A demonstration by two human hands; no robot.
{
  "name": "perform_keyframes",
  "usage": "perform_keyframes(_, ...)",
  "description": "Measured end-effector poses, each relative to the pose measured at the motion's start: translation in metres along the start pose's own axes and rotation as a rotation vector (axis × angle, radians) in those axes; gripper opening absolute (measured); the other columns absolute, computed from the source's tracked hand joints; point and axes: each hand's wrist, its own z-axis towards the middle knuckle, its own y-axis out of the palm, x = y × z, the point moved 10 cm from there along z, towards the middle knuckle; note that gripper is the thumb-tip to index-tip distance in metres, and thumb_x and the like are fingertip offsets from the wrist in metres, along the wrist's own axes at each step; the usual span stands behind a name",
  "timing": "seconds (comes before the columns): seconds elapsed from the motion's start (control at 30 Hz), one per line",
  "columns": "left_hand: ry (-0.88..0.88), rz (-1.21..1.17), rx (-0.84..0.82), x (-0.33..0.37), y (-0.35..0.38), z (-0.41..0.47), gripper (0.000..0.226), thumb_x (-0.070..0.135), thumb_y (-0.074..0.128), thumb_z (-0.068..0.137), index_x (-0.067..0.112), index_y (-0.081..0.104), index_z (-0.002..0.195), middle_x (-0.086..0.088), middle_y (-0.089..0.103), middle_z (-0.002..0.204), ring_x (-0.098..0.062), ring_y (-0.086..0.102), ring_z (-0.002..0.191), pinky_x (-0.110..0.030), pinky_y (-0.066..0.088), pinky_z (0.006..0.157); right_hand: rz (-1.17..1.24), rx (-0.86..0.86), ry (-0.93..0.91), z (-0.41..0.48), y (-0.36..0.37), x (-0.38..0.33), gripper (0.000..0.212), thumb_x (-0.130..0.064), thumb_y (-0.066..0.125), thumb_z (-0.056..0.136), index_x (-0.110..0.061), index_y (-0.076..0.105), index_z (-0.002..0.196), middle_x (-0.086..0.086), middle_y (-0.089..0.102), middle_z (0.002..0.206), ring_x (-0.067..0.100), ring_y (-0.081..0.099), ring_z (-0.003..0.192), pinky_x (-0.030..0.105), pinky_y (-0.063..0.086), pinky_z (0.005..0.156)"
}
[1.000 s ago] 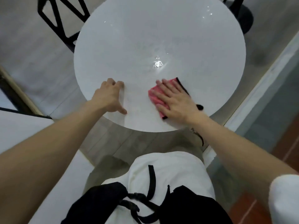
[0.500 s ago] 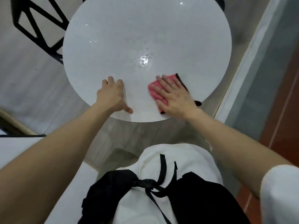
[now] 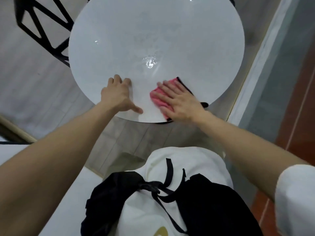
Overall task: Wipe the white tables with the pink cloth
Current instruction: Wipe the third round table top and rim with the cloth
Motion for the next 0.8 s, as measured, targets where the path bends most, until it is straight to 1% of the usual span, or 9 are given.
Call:
perform_keyframes(0.1,0.019,-0.052,-0.023,-0.008,-0.004,0.003,0.125,0.077,0.094,0.056,0.033,0.039,0.159,-0.004,0.039,0.152,-0.028,0.037,0.148,-0.054,0.047,0.109,-0.009,0.013,0.449,-0.024,-0.023,0.139,0.072,-0.064,0.019,0.108,-0.033,0.015,0.173,0.006,0.012,0.181,0.028,0.006,0.168,0.052,0.001,0.135)
perform_keyframes(0.2,-0.001,-0.17,0.023,-0.031,-0.009,0.003,0.094,0.058,0.09,0.079,0.032,0.047,0.158,-0.004,0.044,0.155,-0.028,0.048,0.144,-0.055,0.047,0.114,-0.01,0.051,0.722,-0.025,-0.022,0.131,0.076,-0.063,0.008,0.106,-0.029,0.0,0.174,0.014,-0.003,0.181,0.032,-0.005,0.168,0.058,-0.003,0.134)
perform_keyframes(0.23,-0.028,-0.181,0.067,-0.04,-0.012,-0.001,0.083,0.053,0.087,0.085,0.03,0.05,0.156,-0.005,0.046,0.154,-0.029,0.051,0.142,-0.055,0.048,0.113,-0.015,0.05,0.673,-0.012,-0.013,0.089,0.075,-0.06,0.009,0.107,-0.027,0.001,0.174,0.016,-0.004,0.181,0.033,-0.006,0.168,0.059,-0.004,0.133)
perform_keyframes(0.37,-0.112,-0.112,0.109,-0.072,-0.003,-0.021,0.067,0.043,0.08,0.091,0.019,0.057,0.149,-0.014,0.05,0.147,-0.036,0.049,0.139,-0.053,0.05,0.109,0.062,-0.061,0.071,0.039,0.022,-0.109,0.066,-0.055,0.013,0.11,-0.035,0.012,0.173,0.008,0.002,0.181,0.029,-0.003,0.168,0.055,-0.006,0.134)
perform_keyframes(0.47,-0.184,-0.09,0.066,-0.094,0.014,-0.031,0.072,0.054,0.075,0.091,0.018,0.051,0.148,-0.016,0.048,0.144,-0.038,0.048,0.137,-0.052,0.05,0.105,0.038,-0.061,-0.088,0.031,0.019,-0.103,0.064,-0.06,0.017,0.111,-0.041,0.013,0.172,0.001,0.005,0.182,0.021,0.001,0.168,0.051,-0.002,0.135)
perform_keyframes(0.53,-0.245,-0.158,0.063,-0.101,0.023,-0.033,0.08,0.055,0.074,0.09,0.016,0.042,0.151,-0.018,0.045,0.147,-0.04,0.046,0.139,-0.053,0.049,0.104,-0.016,-0.032,0.006,0.015,0.01,-0.033,0.067,-0.064,0.02,0.109,-0.042,0.011,0.172,-0.002,0.005,0.182,0.018,0.001,0.168,0.048,-0.001,0.136)
perform_keyframes(0.67,-0.426,-0.351,0.091,-0.11,0.045,-0.041,0.096,0.053,0.067,0.098,0.002,0.019,0.163,-0.025,0.047,0.153,-0.045,0.051,0.138,-0.051,0.049,0.104,-0.006,-0.055,0.506,-0.008,-0.016,0.127,0.078,-0.07,0.01,0.103,-0.037,0.001,0.173,0.004,-0.004,0.182,0.023,-0.007,0.168,0.054,-0.004,0.134)
perform_keyframes(0.73,-0.439,-0.482,0.092,-0.114,0.062,-0.042,0.092,0.051,0.062,0.101,-0.002,0.019,0.163,-0.021,0.053,0.152,-0.043,0.056,0.136,-0.048,0.049,0.105,0.007,-0.03,0.645,0.008,-0.014,0.119,0.082,-0.068,0.007,0.1,-0.033,-0.001,0.173,0.011,-0.006,0.181,0.029,-0.008,0.168,0.059,-0.003,0.133)
perform_keyframes(0.8,-0.413,-0.637,0.084,-0.114,0.077,-0.041,0.093,0.049,0.065,0.1,0.001,0.018,0.164,-0.017,0.056,0.151,-0.039,0.059,0.133,-0.047,0.051,0.108,-0.002,-0.033,0.459,0.043,-0.002,0.036,0.08,-0.064,0.009,0.101,-0.03,0.004,0.174,0.012,-0.005,0.181,0.03,-0.008,0.168,0.059,-0.005,0.133)
